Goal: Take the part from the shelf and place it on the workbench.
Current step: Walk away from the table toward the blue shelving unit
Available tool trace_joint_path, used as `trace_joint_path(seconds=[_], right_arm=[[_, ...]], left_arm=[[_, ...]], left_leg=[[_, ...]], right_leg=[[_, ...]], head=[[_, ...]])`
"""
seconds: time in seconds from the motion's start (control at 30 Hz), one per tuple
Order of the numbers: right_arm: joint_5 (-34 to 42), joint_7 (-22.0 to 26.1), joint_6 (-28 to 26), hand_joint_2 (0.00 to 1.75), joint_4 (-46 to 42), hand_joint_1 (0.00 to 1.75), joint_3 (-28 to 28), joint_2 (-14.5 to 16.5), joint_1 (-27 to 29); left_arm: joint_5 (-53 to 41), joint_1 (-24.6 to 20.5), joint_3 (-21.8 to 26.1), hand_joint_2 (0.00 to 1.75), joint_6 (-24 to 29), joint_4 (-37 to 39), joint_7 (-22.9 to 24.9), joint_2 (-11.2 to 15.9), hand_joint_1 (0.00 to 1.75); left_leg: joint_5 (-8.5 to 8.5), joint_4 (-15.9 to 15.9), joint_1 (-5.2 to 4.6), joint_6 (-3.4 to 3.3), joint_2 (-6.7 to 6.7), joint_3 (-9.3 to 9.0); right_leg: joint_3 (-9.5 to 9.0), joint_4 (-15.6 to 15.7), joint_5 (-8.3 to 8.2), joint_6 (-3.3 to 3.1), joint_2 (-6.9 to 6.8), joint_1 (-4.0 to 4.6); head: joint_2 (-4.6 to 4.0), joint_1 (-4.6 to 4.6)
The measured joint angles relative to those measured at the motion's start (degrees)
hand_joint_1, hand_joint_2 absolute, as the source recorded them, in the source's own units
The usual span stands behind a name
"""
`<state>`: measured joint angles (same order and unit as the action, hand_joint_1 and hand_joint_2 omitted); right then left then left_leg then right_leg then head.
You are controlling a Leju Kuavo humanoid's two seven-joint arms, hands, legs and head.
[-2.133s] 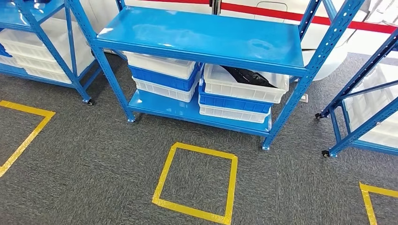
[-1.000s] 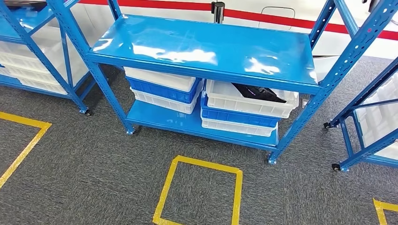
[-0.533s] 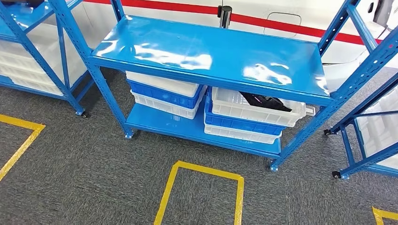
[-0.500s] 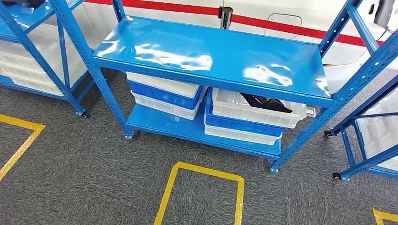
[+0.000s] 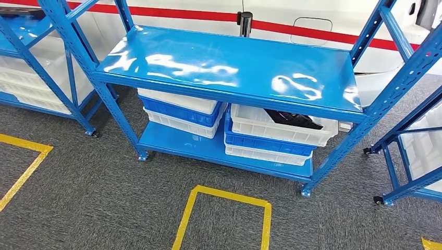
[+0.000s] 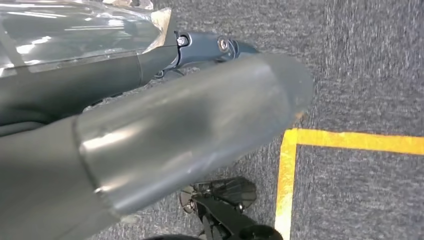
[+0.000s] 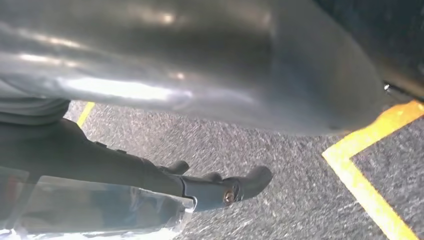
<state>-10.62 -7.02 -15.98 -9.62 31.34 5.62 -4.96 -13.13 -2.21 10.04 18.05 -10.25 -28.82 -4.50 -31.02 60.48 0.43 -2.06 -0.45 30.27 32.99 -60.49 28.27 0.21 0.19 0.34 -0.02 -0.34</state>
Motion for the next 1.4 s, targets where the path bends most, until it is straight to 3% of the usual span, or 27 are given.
trace_joint_path(seconds=[0.2, 0.3, 0.33, 0.4, 0.47, 0.5, 0.57, 0.6, 0.63, 0.67, 0.73, 0.8, 0.87, 0.93, 0.97, 1.0, 1.07, 1.13, 1.2, 1.27, 1.33, 1.4], right_arm=[[-0.01, 0.02, 0.42, 0.00, 0.00, 0.00, 0.00, 0.19, 0.09], [-0.02, 0.03, 0.54, 0.00, 0.00, 0.00, 0.00, 0.27, 0.07], [-0.02, 0.03, 0.54, 0.00, 0.00, 0.00, 0.00, 0.24, 0.06], [-0.02, 0.04, 0.55, 0.00, 0.00, 0.00, 0.00, 0.13, 0.09], [-0.02, 0.04, 0.55, 0.00, 0.00, 0.00, 0.00, -0.02, 0.29], [-0.02, 0.04, 0.55, 0.00, 0.00, 0.00, 0.00, -0.11, 0.40], [-0.02, 0.04, 0.55, 0.00, 0.00, 0.00, 0.00, -0.22, 0.52], [-0.02, 0.04, 0.58, 0.00, 0.00, 0.00, 0.00, -0.17, 0.47], [-0.03, 0.04, 0.61, 0.00, 0.00, 0.00, 0.00, -0.10, 0.37], [-0.04, 0.04, 0.65, 0.00, 0.00, 0.00, 0.00, -0.02, 0.27], [-0.17, 0.04, 0.73, 0.00, 0.00, 0.00, 0.01, 0.07, 0.12], [-0.39, 0.06, 0.78, 0.00, 0.00, 0.00, 0.02, 0.04, 0.17], [-0.57, 0.17, 0.79, 0.00, 0.00, 0.00, 0.02, -0.05, 0.25], [-0.68, 0.45, 0.79, 0.00, 0.00, 0.00, 0.03, -0.08, 0.32], [-0.73, 0.60, 0.80, 0.00, 0.00, 0.00, 0.04, -0.08, 0.38], [-0.77, 0.70, 0.80, 0.00, 0.00, 0.00, 0.04, -0.08, 0.46], [-0.87, 0.77, 0.81, 0.00, 0.00, 0.00, 0.05, -0.08, 0.53], [-0.98, 0.76, 0.80, 0.00, 0.00, 0.00, 0.06, 0.04, 0.46], [-1.12, 0.76, 0.89, 0.00, 0.00, 0.00, 0.08, 0.18, 0.43], [-1.33, 0.74, 1.13, 0.00, 0.00, 0.00, 0.14, 0.20, 0.51], [-1.55, 0.72, 1.37, 0.00, 0.00, 0.00, 0.17, 0.09, 0.52], [-1.69, 0.82, 1.53, 0.00, 0.00, 0.00, 0.19, -0.09, 0.36]], left_arm=[[-0.09, 0.06, 0.01, 0.00, 0.60, 0.00, 0.01, 0.13, 0.00], [-0.21, 0.08, 0.01, 0.00, 0.69, 0.00, 0.01, 0.04, 0.00], [-0.23, 0.09, 0.02, 0.00, 0.70, 0.00, 0.01, -0.01, 0.00], [-0.25, 0.12, 0.02, 0.00, 0.70, 0.00, 0.01, -0.08, 0.00], [-0.25, 0.18, 0.02, 0.00, 0.70, 0.00, 0.02, -0.09, 0.00], [-0.25, 0.22, 0.02, 0.00, 0.70, 0.00, 0.02, -0.11, 0.00], [-0.25, 0.28, 0.02, 0.00, 0.70, 0.00, 0.03, -0.15, 0.00], [-0.25, 0.28, 0.02, 0.00, 0.70, 0.00, 0.03, -0.10, 0.00], [-0.25, 0.31, 0.02, 0.00, 0.72, 0.00, 0.03, -0.03, 0.00], [-0.26, 0.34, 0.02, 0.00, 0.76, 0.00, 0.02, 0.03, 0.00], [-0.34, 0.39, 0.01, 0.00, 0.95, 0.00, -0.01, 0.05, 0.00], [-0.50, 0.25, 0.00, 0.00, 1.20, 0.00, -0.01, -0.05, 0.00], [-0.61, 0.09, -0.01, 0.00, 1.40, 0.00, 0.02, -0.11, 0.00], [-0.63, 0.11, 0.01, 0.00, 1.59, 0.00, 0.13, -0.08, 0.00], [-0.64, 0.18, 0.01, 0.00, 1.67, 0.00, 0.19, -0.07, 0.00], [-0.64, 0.27, 0.02, 0.00, 1.72, 0.00, 0.22, -0.05, 0.00], [-0.64, 0.39, 0.02, 0.00, 1.73, 0.00, 0.17, -0.05, 0.00], [-0.64, 0.42, 0.03, 0.00, 1.73, 0.01, 0.07, 0.03, 0.00], [-0.64, 0.44, 0.04, 0.00, 1.78, 0.01, 0.02, 0.12, 0.00], [-0.62, 0.38, 0.05, 0.00, 1.90, 0.00, 0.02, 0.09, 0.00], [-0.60, 0.32, 0.06, 0.00, 2.14, 0.00, 0.08, -0.02, 0.00], [-0.60, 0.37, 0.08, 0.00, 2.35, 0.01, 0.33, -0.08, 0.00]], left_leg=[[0.07, -0.30, -0.38, -0.74, -0.02, -0.10], [1.68, -3.27, -0.04, -1.34, 0.09, -1.44], [2.40, -4.49, 0.23, -1.41, 0.16, -1.99], [3.00, -5.45, 0.57, -1.35, 0.32, -2.28], [2.92, -5.46, 0.84, -0.99, 0.38, -2.21], [2.76, -5.41, 1.08, -0.61, 0.35, -2.28], [2.14, -4.87, 1.66, 0.60, 0.36, -2.46], [1.62, -4.32, 1.79, 1.39, 0.45, -2.44], [1.01, -3.73, 1.82, 2.06, 0.54, -2.37], [0.54, -3.27, 1.79, 2.60, 0.70, -2.32], [0.08, -3.12, 2.03, 3.04, 0.94, -2.47], [-0.73, -2.11, 2.42, 3.18, 1.20, -2.25], [-3.28, 2.86, 2.38, 2.99, 1.18, 0.24], [-6.03, 10.54, 2.02, 2.48, 1.01, 4.78], [-6.44, 13.28, 1.79, 2.12, 0.92, 6.67], [-5.63, 14.08, 1.47, 1.56, 0.75, 7.75], [-1.28, 9.54, 0.64, 0.07, -0.39, 6.91], [2.14, 3.00, -0.07, -1.38, -2.93, 4.58], [2.60, 0.44, -0.57, -2.01, -4.03, 3.46], [2.89, -0.69, -0.72, -2.03, -2.95, 2.80], [3.54, -2.52, -0.44, -1.87, -1.82, 1.73], [3.86, -3.46, -0.35, -1.76, -0.73, 1.11]], right_leg=[[-0.03, 0.28, -0.08, 0.09, -0.01, -0.63], [0.04, 0.38, -0.06, 0.52, -0.07, -0.31], [0.77, -0.96, 0.63, 0.57, -0.08, -0.28], [3.74, -6.63, 3.03, 0.70, -0.05, -0.81], [6.18, -11.22, 4.19, 1.53, -0.07, -1.64], [6.13, -10.97, 3.61, 2.33, -0.09, -2.14], [3.42, -5.10, 0.84, 4.35, -0.50, -3.20], [2.07, -2.16, -0.16, 5.00, -0.78, -3.37], [1.07, -0.21, -0.61, 4.89, -0.92, -3.49], [0.69, 0.52, -0.50, 4.33, -0.93, -3.41], [0.64, 0.12, -0.05, 2.57, -0.11, -3.16], [0.52, 0.10, 0.05, 1.71, 0.54, -2.95], [0.32, 0.19, 0.14, 1.11, 1.02, -2.62], [0.22, 0.18, 0.31, 0.70, 1.58, -2.02], [0.13, 0.18, 0.39, 0.56, 1.97, -1.69], [-0.01, 0.18, 0.47, 0.44, 2.49, -1.39], [-0.30, 0.20, 0.56, 0.31, 3.73, -0.99], [-0.37, 0.23, 0.56, 0.31, 4.96, -0.85], [-0.21, 0.34, 0.50, 0.43, 6.00, -1.04], [-0.07, 0.62, 0.36, 0.72, 6.56, -1.07], [0.71, -0.75, 1.13, 0.86, 4.52, -0.70], [3.37, -6.05, 3.64, 0.66, 1.75, -0.60]], head=[[-0.01, -0.02], [-0.01, 0.05], [-0.01, 0.12], [0.00, 0.22], [0.00, 0.23], [0.00, 0.22], [-0.01, 0.27], [-0.01, 0.43], [-0.01, 0.55], [-0.01, 0.53], [0.00, 0.34], [0.01, 0.15], [0.01, -0.03], [0.00, -0.10], [0.01, -0.11], [0.00, -0.10], [0.00, -0.09], [0.00, -0.04], [0.00, -0.10], [0.00, -0.20], [0.00, -0.07], [0.00, 0.11]])
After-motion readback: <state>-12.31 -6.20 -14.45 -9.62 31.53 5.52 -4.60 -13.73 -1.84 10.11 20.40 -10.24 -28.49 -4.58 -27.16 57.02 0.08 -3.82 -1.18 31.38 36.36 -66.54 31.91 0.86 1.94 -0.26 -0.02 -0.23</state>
